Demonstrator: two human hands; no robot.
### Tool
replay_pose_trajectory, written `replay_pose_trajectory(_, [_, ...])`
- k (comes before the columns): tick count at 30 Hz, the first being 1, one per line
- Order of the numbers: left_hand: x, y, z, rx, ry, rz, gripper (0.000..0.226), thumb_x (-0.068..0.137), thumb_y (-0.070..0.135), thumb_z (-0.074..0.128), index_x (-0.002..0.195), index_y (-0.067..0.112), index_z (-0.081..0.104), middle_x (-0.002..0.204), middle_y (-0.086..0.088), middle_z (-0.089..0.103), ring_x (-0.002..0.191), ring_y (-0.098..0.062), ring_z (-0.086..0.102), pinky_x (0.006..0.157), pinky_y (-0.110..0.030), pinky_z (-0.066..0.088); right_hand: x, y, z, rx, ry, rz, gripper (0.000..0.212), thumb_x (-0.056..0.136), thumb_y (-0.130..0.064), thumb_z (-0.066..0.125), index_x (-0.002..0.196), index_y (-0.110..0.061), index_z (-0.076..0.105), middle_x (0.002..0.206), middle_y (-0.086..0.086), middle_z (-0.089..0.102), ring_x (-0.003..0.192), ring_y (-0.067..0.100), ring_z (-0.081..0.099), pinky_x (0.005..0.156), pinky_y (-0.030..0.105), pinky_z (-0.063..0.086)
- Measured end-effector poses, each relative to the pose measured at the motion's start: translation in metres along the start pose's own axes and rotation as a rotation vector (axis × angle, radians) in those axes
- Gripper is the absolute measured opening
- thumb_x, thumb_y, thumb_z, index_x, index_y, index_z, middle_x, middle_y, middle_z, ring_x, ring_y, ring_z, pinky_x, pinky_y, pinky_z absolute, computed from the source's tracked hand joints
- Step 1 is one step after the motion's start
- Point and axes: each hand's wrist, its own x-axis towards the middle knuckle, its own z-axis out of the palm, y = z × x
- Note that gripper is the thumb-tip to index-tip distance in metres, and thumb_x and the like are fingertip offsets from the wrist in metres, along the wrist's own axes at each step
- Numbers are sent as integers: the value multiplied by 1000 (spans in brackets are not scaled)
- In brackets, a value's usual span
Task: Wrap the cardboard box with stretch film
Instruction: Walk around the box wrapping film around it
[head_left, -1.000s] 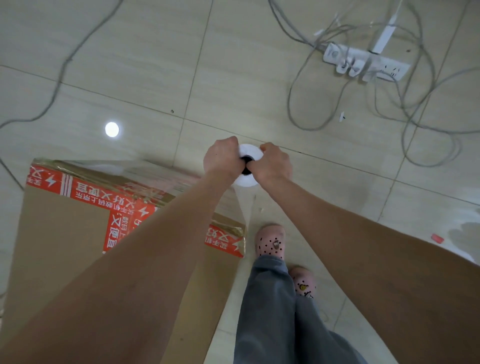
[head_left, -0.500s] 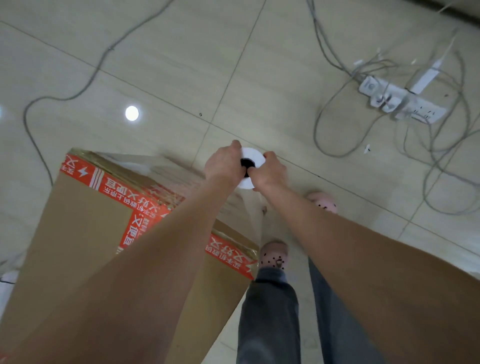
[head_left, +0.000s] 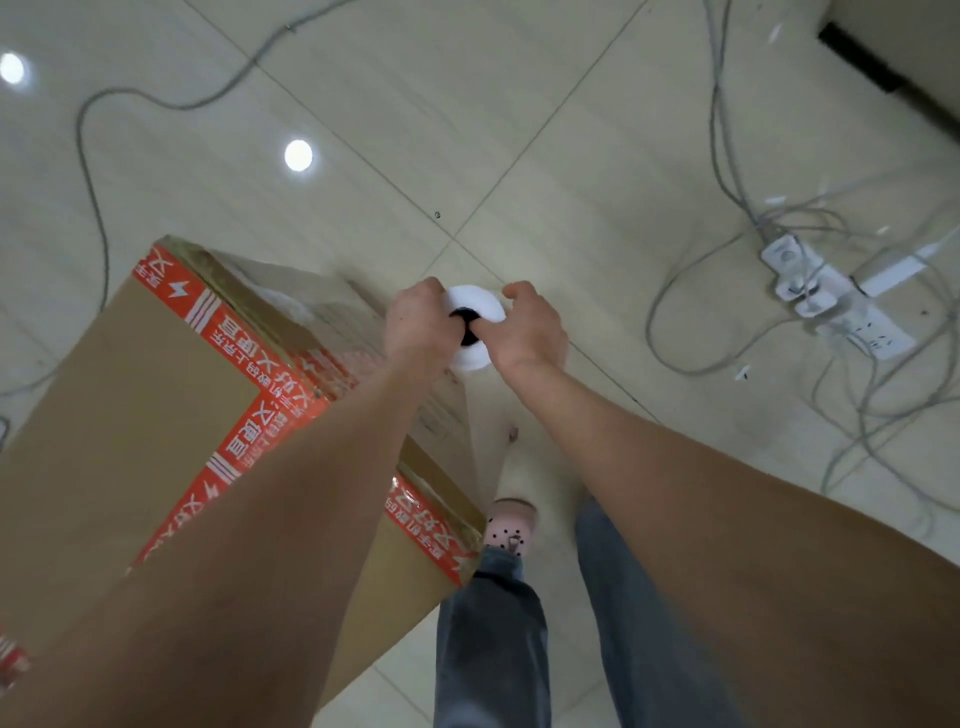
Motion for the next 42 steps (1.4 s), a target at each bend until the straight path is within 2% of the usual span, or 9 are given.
replay_pose_trajectory(5, [14,-10,-9,-363,32,-341,34,81,30,64,99,2,60,97,-14,67,83,-32,68,72,-40,58,12,-20,5,105,-172,82,59,86,-43,61,134,-15,44,124,3,58,106,26,60,73,27,39])
replay_pose_trajectory(9, [17,-14,-19,-426,-17,-391,38,79,39,69,92,5,58,91,-14,68,78,-30,69,72,-43,59,22,-36,6,32,-186,61,41,90,-32,54,124,-10,52,123,8,59,107,28,59,73,29,40])
replay_pose_trajectory(13, [16,-5,-28,-159,-51,-238,38,87,28,61,117,7,51,108,-12,62,96,-30,60,70,-33,47,25,-42,-1,-68,-224,52,37,92,-30,53,122,-8,54,122,10,59,106,31,59,79,32,44])
replay_pose_trajectory(17, [16,5,-37,84,-4,34,53,90,11,55,139,16,37,129,-7,53,115,-29,54,81,-37,46,28,-44,0,-103,-233,43,32,92,-30,53,114,-7,57,117,10,62,102,30,60,79,34,45])
replay_pose_trajectory(21, [25,9,-47,245,-50,191,57,87,5,53,140,21,38,127,-5,52,112,-27,55,77,-37,47,30,-48,3,-88,-241,67,29,87,-34,58,104,-10,57,104,9,65,91,27,62,75,35,49])
replay_pose_trajectory(28, [53,18,-51,465,-128,335,33,88,15,51,121,20,56,114,-1,57,103,-24,60,65,-30,37,48,-60,1,-249,-178,29,23,84,-29,60,100,-11,58,92,3,64,86,25,64,72,35,52])
replay_pose_trajectory(33, [69,0,-66,254,-63,152,24,84,14,52,108,10,55,105,-10,59,94,-31,60,64,-32,38,56,-92,3,-375,-109,-128,23,80,-27,63,100,-17,59,89,-2,64,80,22,59,64,28,40])
replay_pose_trajectory(37, [84,-24,-73,-85,2,-111,23,81,15,56,103,6,56,102,-15,62,94,-34,59,69,-32,43,66,-118,12,-254,-127,-169,34,80,-21,62,113,-20,56,102,-1,64,95,22,61,71,27,40])
replay_pose_trajectory(42, [96,-46,-83,-429,47,-376,24,79,23,57,96,7,53,97,-13,64,86,-33,64,68,-37,50,72,-139,35,-137,-276,-39,52,81,-33,66,125,-15,47,112,2,60,96,22,61,76,32,48])
